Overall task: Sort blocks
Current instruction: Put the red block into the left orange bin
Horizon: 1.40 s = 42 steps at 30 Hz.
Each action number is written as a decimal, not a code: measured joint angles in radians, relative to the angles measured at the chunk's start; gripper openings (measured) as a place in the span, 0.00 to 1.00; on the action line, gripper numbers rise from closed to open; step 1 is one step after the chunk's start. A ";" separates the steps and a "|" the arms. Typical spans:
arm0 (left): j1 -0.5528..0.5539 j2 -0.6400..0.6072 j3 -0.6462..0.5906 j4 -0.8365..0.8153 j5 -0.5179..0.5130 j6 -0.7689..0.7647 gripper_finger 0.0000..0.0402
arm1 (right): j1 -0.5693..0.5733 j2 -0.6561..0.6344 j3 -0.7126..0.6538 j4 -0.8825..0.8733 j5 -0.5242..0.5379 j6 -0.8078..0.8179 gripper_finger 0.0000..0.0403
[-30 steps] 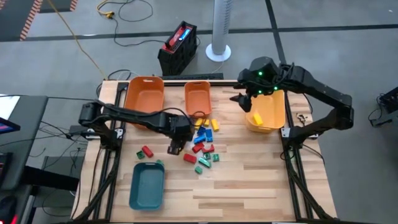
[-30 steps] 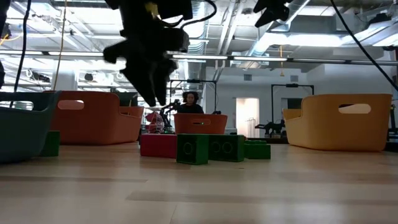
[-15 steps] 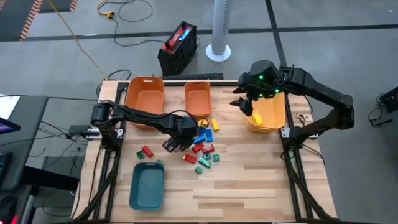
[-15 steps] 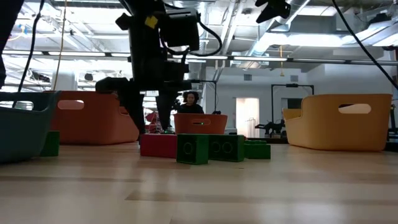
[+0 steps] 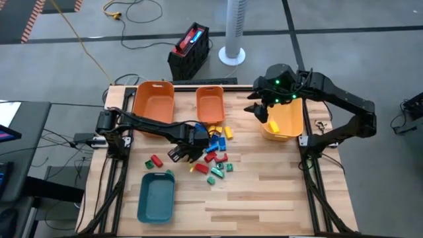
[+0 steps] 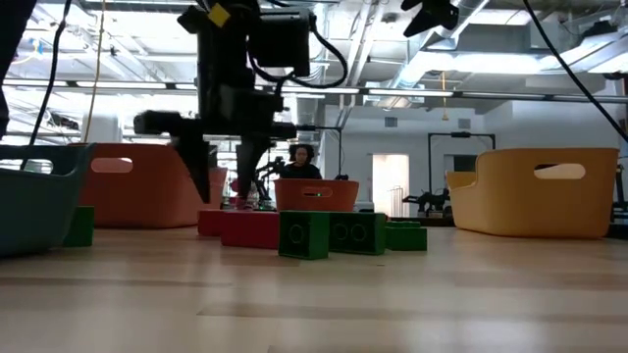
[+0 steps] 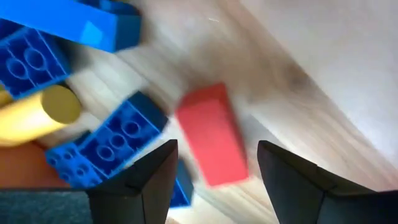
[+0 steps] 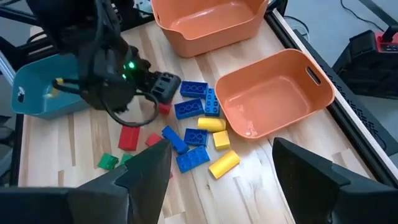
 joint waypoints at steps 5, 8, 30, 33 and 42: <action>0.012 0.004 -0.002 0.054 0.016 -0.027 0.54 | 0.000 0.000 0.000 0.010 0.000 0.004 0.72; 0.022 0.004 -0.002 0.033 0.076 -0.093 0.54 | 0.000 0.000 0.000 0.009 0.000 0.011 0.72; 0.018 0.061 0.004 -0.062 0.020 -0.361 0.31 | -0.010 0.000 0.000 0.047 0.000 0.001 0.72; 0.033 0.055 0.107 -0.191 0.023 -0.441 0.31 | -0.013 0.000 0.000 0.041 0.000 0.000 0.72; 0.233 -0.177 0.209 -0.304 0.071 -0.788 0.31 | -0.031 0.000 0.000 0.029 0.000 0.000 0.72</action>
